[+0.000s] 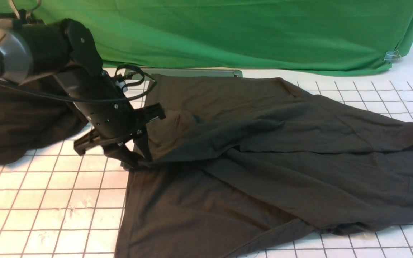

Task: Fold a long-sleeved shirt over a white checkered tablecloth.
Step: 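Fold the left side of the dark shirt inward over its body with the left gripper, then grasp the near edge of the shirt at its hem and shoulder corners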

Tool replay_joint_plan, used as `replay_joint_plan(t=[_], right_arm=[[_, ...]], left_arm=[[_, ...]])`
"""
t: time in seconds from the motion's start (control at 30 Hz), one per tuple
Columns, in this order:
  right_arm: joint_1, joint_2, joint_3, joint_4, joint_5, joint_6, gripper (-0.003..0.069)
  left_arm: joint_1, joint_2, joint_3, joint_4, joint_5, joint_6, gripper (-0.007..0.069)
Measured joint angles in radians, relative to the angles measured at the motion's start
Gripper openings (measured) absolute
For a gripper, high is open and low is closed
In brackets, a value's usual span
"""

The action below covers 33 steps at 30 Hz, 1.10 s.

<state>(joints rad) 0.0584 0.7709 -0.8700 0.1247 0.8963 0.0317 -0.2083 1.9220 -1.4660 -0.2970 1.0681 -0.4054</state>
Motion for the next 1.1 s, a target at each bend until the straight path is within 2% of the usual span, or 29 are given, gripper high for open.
replay_joint_plan(t=[0.07, 0.13, 0.27, 0.4, 0.47, 0.67, 0.7, 0.73, 0.87, 1.1], right_arm=[[0.000, 0.000, -0.001, 0.000, 0.015, -0.005, 0.0241], [0.000, 0.000, -0.001, 0.000, 0.029, -0.016, 0.0241], [0.000, 0.000, -0.001, 0.000, 0.048, -0.032, 0.0241], [0.000, 0.000, -0.001, 0.000, 0.061, -0.046, 0.0241], [0.000, 0.000, -0.001, 0.000, 0.078, -0.052, 0.0241], [0.000, 0.000, -0.001, 0.000, 0.092, -0.058, 0.0241], [0.000, 0.000, -0.001, 0.000, 0.092, -0.063, 0.0241], [0.000, 0.000, -0.001, 0.000, 0.092, -0.064, 0.0241], [0.000, 0.000, -0.001, 0.000, 0.092, -0.077, 0.0241], [0.000, 0.000, -0.001, 0.000, 0.092, -0.084, 0.0241]], left_arm=[[0.007, -0.009, -0.040, 0.038, 0.024, 0.019, 0.0364], [0.012, -0.032, -0.099, 0.088, 0.072, 0.041, 0.0438], [0.013, -0.099, -0.171, 0.171, 0.124, 0.070, 0.0538], [0.014, -0.164, -0.153, 0.129, 0.135, 0.099, 0.0562], [0.014, -0.224, -0.068, 0.073, 0.135, 0.124, 0.0565], [0.010, -0.327, 0.265, 0.047, 0.142, 0.137, 0.0569], [0.009, -0.331, 0.374, 0.016, 0.140, 0.150, 0.0569], [0.008, -0.332, 0.386, 0.006, 0.136, 0.152, 0.0569], [-0.024, -0.331, 0.590, -0.054, -0.032, 0.191, 0.0570], [-0.087, -0.305, 0.626, -0.062, -0.141, 0.164, 0.0568]])
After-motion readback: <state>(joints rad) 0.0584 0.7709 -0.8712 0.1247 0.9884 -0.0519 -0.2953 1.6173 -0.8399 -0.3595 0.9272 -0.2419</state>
